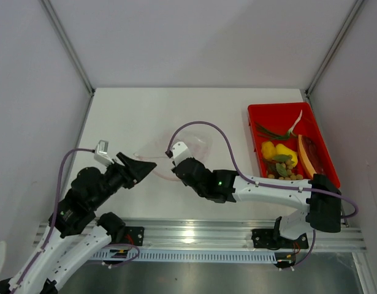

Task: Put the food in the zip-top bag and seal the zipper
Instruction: Open the zipper of the food storage bag at the center of the board.

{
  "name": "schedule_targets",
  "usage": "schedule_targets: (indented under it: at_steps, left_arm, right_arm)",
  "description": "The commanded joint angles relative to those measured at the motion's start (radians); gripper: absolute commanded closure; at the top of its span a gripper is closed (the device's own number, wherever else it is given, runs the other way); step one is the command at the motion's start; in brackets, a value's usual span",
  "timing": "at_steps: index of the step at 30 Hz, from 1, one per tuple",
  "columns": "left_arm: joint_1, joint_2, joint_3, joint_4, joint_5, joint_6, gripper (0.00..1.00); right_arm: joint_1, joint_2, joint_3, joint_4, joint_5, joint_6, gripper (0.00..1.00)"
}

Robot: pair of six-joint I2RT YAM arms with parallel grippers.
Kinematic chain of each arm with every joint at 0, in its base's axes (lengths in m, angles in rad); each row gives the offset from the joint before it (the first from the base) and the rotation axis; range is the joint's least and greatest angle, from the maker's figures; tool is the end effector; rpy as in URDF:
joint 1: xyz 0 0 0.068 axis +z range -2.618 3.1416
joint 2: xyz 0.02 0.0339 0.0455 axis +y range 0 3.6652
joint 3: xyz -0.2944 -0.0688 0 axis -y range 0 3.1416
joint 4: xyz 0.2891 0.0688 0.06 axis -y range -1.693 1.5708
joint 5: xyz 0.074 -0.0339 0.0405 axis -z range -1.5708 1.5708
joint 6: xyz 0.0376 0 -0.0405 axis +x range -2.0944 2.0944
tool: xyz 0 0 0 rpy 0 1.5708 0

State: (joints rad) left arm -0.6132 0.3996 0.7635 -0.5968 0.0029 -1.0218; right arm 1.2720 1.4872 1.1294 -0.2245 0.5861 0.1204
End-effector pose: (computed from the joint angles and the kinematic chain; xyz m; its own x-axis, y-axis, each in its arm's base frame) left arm 0.0868 -0.0612 0.3612 -0.5914 -0.6269 -0.5072 0.1405 0.5392 -0.8304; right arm 0.1303 0.3524 0.3039 -0.2400 -0.4393 -0.8657 -0.6360 0.7449 -0.2017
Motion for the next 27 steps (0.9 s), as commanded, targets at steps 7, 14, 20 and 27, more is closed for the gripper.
schedule_targets:
  at_steps: [7,14,20,27]
  left_arm:
    - [-0.007,-0.027,-0.247,0.012,0.055,-0.172,0.36]
    - [-0.005,0.074,-0.254,0.118,0.071,-0.19,0.35]
    - [-0.005,0.151,-0.237,0.16,0.068,-0.176,0.4]
    - [-0.005,0.143,-0.208,0.195,0.051,-0.108,0.79]
  right_arm:
    - [-0.003,-0.036,0.059,-0.01,-0.002,0.099,1.0]
    - [-0.002,-0.082,0.05,-0.019,-0.015,0.125,1.0]
    - [-0.003,-0.102,0.044,-0.012,-0.032,0.147,1.0]
    - [-0.022,-0.107,0.053,-0.012,-0.095,0.206,1.0]
